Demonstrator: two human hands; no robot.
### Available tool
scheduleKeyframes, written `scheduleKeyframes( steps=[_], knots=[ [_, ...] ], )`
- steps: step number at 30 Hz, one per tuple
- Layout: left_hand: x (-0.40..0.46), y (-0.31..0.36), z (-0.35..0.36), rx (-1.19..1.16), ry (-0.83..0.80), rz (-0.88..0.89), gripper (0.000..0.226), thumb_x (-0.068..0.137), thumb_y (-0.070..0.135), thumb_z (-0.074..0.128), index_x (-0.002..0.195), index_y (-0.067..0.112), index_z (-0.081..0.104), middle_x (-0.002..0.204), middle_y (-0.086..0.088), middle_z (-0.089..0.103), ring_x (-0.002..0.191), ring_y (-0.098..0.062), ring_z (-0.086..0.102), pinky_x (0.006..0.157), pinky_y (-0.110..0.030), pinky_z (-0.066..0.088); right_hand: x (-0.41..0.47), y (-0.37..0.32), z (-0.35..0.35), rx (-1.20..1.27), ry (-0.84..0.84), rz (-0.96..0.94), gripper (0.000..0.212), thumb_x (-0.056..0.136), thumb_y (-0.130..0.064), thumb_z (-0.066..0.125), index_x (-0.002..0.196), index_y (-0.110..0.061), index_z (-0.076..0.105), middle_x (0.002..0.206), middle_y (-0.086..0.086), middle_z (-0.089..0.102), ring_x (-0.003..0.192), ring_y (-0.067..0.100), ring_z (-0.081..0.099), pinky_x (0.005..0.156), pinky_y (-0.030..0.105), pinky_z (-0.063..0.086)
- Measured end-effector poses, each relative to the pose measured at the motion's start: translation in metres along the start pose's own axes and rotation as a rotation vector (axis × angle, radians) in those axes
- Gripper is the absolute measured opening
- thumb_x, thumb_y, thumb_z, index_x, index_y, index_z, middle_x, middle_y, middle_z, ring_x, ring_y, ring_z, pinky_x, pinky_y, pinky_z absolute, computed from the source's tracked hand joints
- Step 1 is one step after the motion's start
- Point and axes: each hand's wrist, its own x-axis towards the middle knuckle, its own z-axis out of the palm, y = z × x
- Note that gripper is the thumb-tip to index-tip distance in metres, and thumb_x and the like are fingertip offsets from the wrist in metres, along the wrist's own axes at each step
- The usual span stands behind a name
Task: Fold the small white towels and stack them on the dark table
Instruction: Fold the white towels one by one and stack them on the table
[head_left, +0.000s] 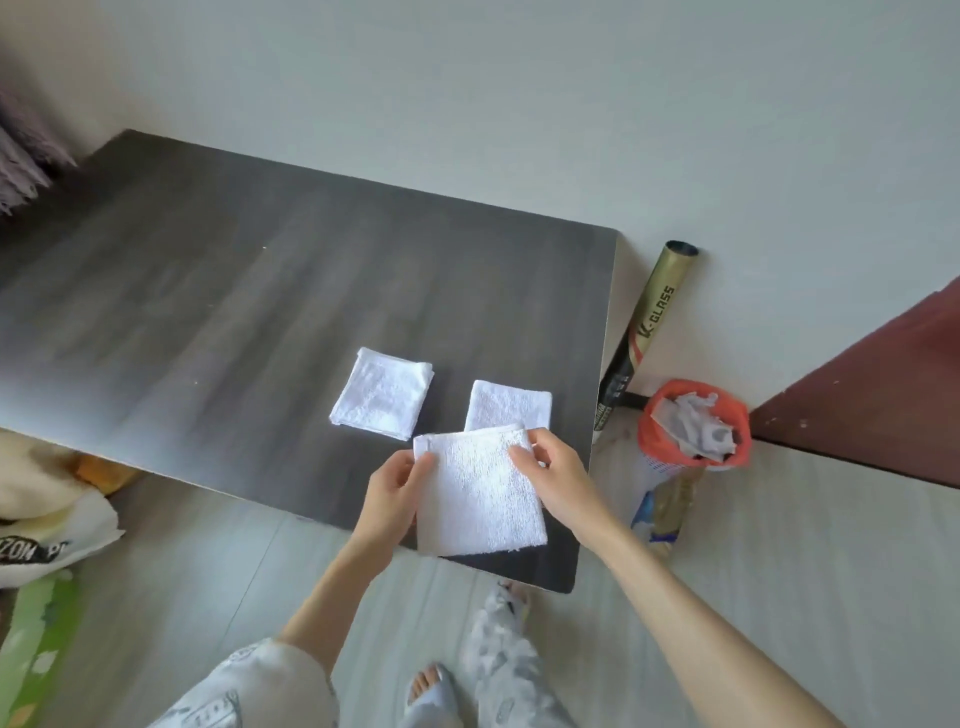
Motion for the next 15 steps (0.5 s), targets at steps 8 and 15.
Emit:
scheduleKeyframes(
  steps=[8, 15],
  knots=[
    [0.095, -0.007, 0.047, 0.243, 0.041, 0.029, 0.029, 0.094, 0.041, 0.044, 0.079, 0.018, 0.051, 0.068, 0.001, 0.042, 0.059, -0.011, 0.037, 0.053, -0.020, 0.033, 0.084, 0.044, -0.016, -0.069, 0.072, 0.196, 0.023, 0.097, -0.033, 0.038, 0.096, -0.013, 0.050, 0.072, -0.007, 0.044, 0.062, 0.009, 0.042, 0.063, 0.031, 0.040],
    [0.151, -0.016, 0.059, 0.359, -0.084, -0.029, 0.025, 0.096, 0.043, 0.035, 0.078, 0.027, 0.041, 0.066, 0.000, 0.046, 0.057, -0.014, 0.039, 0.051, -0.025, 0.034, 0.133, 0.058, -0.021, -0.134, 0.127, 0.286, 0.024, 0.097, -0.033, 0.033, 0.083, -0.018, 0.045, 0.068, -0.005, 0.044, 0.063, 0.014, 0.044, 0.073, 0.046, 0.051]
  ],
)
